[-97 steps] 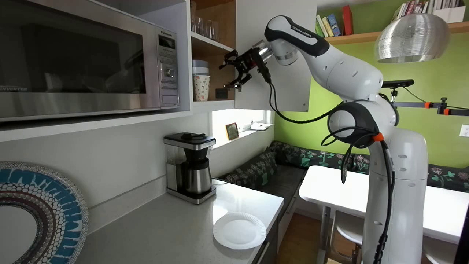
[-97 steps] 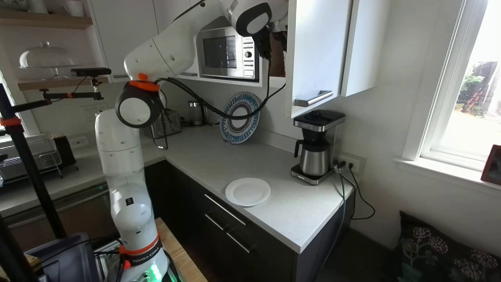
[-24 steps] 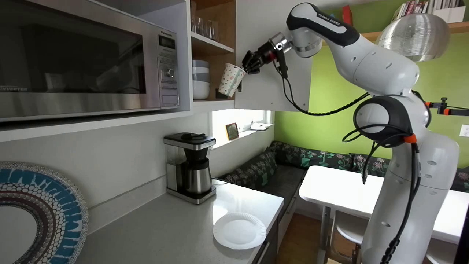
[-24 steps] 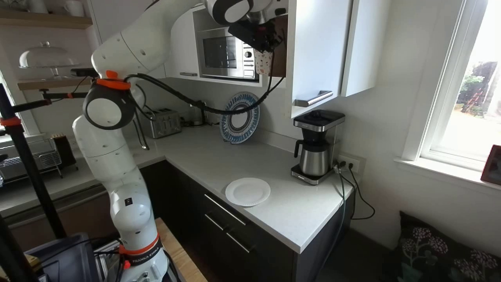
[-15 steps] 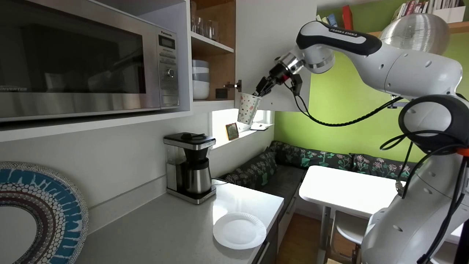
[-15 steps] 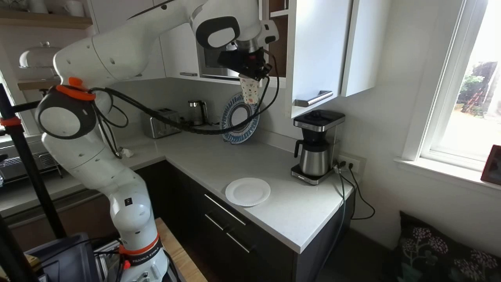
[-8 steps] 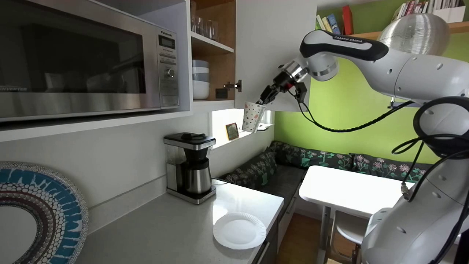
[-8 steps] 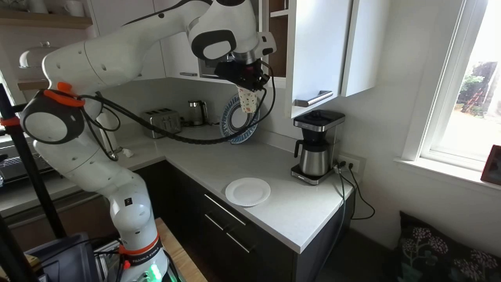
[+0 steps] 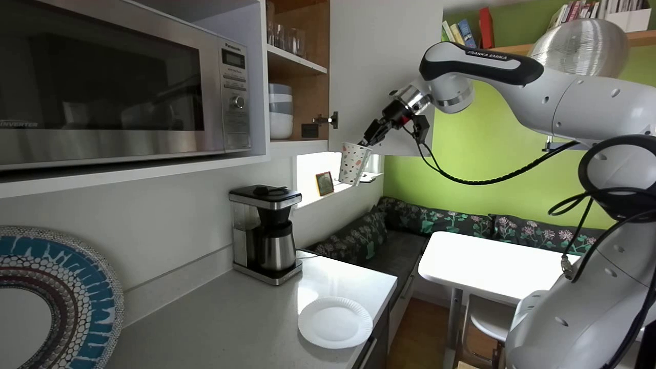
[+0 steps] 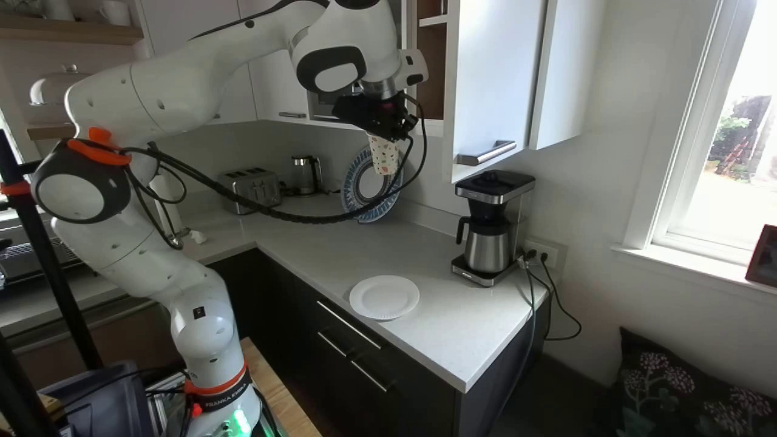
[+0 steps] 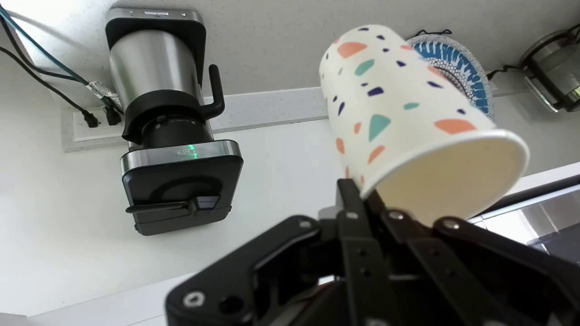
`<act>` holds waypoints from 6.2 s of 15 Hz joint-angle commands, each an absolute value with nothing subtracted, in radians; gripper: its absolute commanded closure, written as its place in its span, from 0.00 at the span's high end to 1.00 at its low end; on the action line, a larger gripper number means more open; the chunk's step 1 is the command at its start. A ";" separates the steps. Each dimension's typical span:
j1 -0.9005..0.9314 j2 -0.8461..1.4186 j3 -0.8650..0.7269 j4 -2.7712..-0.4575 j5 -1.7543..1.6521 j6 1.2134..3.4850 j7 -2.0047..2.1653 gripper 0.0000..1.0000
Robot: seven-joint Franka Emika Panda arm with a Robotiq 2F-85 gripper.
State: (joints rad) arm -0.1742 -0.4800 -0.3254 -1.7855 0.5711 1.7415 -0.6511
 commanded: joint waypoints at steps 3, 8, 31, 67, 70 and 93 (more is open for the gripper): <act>-0.140 -0.481 -0.348 -1.780 0.556 1.745 -0.641 0.01; -0.123 -0.504 -0.294 -1.930 0.477 1.765 -0.654 0.01; -0.044 -0.466 -0.272 -2.656 0.435 2.465 -0.861 0.01; -0.157 -0.766 -0.297 -2.543 0.008 2.383 -0.472 1.00; -0.215 -0.782 -0.295 -2.459 -0.062 2.244 -0.439 1.00; -0.279 -0.827 -0.389 -2.057 -0.463 1.905 -0.442 1.00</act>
State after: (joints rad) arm -0.3158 -0.8266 -0.3514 -2.0780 -0.4424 1.8689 -0.4307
